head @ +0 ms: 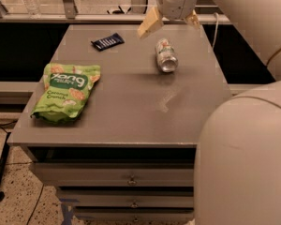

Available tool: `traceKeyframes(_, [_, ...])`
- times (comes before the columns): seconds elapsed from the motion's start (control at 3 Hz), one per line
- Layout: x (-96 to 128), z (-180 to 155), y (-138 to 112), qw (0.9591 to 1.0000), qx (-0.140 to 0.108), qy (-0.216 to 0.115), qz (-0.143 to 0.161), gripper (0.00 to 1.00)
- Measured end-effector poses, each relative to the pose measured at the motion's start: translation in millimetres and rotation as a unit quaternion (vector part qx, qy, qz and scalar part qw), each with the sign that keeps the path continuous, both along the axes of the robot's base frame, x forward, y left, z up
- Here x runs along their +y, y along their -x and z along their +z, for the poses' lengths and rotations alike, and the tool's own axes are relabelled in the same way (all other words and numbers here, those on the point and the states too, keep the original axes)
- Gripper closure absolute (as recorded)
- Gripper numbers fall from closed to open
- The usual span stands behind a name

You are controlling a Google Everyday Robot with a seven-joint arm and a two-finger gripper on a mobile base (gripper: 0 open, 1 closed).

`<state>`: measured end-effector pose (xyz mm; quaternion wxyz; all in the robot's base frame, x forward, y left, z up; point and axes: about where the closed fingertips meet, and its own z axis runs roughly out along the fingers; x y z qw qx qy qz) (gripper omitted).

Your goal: Place 7up can upright

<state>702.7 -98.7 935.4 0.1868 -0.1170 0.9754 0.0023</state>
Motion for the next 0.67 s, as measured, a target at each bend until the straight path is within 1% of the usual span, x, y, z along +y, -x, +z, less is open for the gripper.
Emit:
traceKeyframes(0.33, [15,-19,-11,0.9998,0.011,0.015,-0.002,0.00])
traceKeyframes(0.67, [20,-47,-17,0.9991,0.033,0.024,-0.008,0.00])
